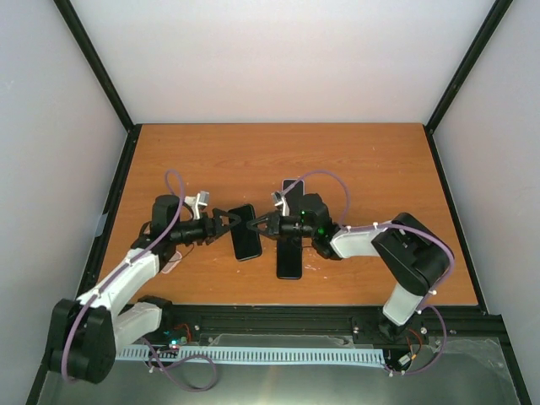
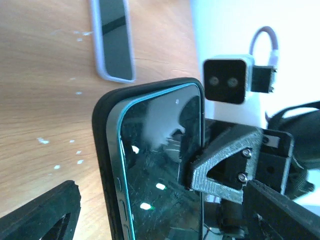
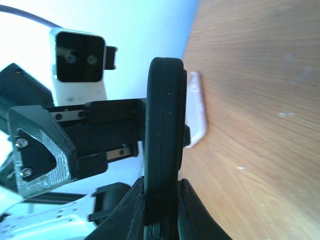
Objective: Put the phone into the phone case
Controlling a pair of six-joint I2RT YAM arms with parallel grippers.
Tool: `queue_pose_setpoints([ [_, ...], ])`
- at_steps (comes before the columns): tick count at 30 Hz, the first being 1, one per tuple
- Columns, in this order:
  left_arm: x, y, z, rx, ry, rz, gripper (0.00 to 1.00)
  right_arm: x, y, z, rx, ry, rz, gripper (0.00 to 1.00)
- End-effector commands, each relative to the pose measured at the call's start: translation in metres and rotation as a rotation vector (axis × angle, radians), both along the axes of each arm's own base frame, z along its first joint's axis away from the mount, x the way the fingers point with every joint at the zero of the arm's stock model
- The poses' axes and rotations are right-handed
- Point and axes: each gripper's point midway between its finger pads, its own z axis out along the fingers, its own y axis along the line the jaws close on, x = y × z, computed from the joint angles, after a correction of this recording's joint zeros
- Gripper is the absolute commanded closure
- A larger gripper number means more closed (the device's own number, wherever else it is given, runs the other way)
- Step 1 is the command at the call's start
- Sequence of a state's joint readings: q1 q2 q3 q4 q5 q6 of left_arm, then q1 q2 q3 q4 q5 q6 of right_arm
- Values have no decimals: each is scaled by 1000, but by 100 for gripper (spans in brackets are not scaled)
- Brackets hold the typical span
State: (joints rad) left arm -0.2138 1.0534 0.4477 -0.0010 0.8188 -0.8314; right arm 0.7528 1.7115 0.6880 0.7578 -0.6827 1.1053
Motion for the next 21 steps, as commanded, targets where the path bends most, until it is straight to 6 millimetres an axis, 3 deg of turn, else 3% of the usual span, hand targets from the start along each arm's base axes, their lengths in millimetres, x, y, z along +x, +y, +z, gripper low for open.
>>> queue_pose_setpoints([
  [1, -8, -7, 58, -86, -149, -74, 11, -19, -2, 78, 236, -156, 108, 90],
  [4, -13, -10, 84, -127, -215, -100, 11, -30, -8, 105, 317, -188, 138, 90],
  [8, -22, -14, 105, -176, -269, -146, 11, -38, -13, 125, 348, -218, 157, 90],
  [17, -41, -15, 142, -284, -368, -188, 17, -50, -20, 143, 339, -280, 181, 89],
  [21, -46, -15, 154, -312, -404, -202, 26, -53, -22, 145, 338, -286, 184, 89],
])
